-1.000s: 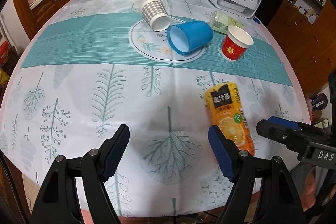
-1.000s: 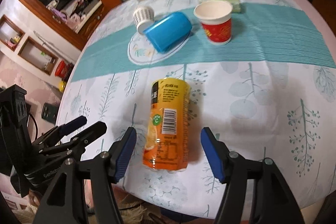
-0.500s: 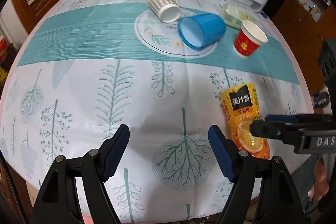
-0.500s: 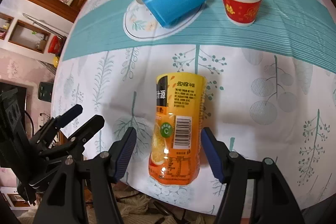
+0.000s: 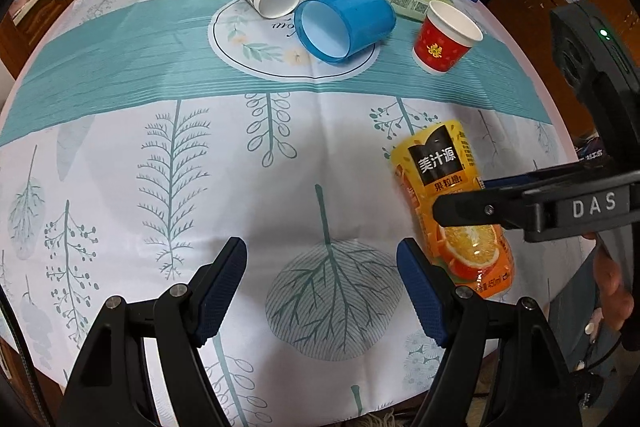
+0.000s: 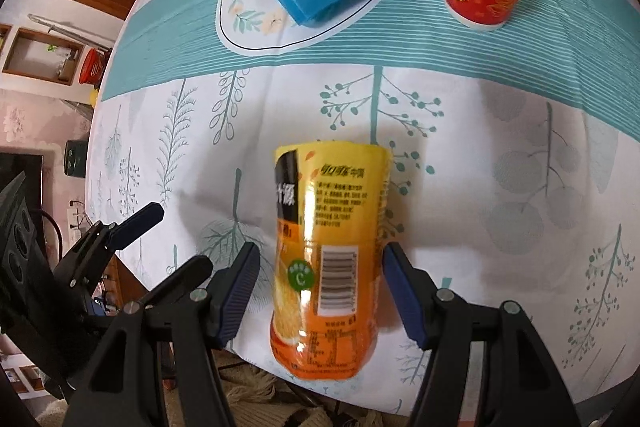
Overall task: Flip cup upright
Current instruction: 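Rotate the right gripper to turn the cup's open rim upward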
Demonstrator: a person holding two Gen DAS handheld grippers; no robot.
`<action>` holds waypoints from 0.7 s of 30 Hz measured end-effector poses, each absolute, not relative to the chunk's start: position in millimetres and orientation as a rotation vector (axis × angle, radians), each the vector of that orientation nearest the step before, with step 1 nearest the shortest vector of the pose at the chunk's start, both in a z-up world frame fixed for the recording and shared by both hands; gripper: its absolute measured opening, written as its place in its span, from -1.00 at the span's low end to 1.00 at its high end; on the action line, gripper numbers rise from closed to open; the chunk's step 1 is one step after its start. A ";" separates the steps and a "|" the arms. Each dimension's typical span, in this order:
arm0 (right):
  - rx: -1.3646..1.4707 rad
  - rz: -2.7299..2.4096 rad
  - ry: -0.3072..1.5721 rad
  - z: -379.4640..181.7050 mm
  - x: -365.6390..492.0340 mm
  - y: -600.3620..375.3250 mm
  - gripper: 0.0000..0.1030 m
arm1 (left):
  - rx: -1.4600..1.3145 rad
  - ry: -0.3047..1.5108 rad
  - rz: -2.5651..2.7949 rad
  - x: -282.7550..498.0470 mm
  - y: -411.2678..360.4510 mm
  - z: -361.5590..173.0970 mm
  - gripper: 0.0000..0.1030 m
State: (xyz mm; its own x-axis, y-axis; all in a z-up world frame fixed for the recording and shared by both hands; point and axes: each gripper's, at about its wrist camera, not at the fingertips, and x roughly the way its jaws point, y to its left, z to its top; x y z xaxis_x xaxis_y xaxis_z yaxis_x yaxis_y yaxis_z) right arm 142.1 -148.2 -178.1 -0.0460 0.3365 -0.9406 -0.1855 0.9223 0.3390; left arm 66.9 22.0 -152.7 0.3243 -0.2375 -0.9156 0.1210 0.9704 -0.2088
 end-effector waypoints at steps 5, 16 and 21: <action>0.117 0.421 1.586 -187.0 151.3 -143.6 0.24 | -0.120 1.229 -0.237 70.2 25.9 -156.8 0.48; 0.018 0.429 1.450 -168.3 154.6 -142.1 0.11 | -0.141 1.227 -0.260 71.1 26.5 -153.6 0.47; 0.055 0.445 1.269 -145.0 151.3 -148.0 0.11 | -0.144 1.187 -0.307 68.5 17.5 -141.0 0.48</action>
State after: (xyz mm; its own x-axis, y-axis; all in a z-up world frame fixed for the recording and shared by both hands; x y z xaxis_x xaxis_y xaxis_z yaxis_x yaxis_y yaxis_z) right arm 151.3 -148.0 -145.0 0.2242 0.3526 -0.9085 -0.2926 0.9136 0.2824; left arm 68.5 17.5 -141.0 0.3393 -0.3097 -0.8882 0.1599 0.9495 -0.2700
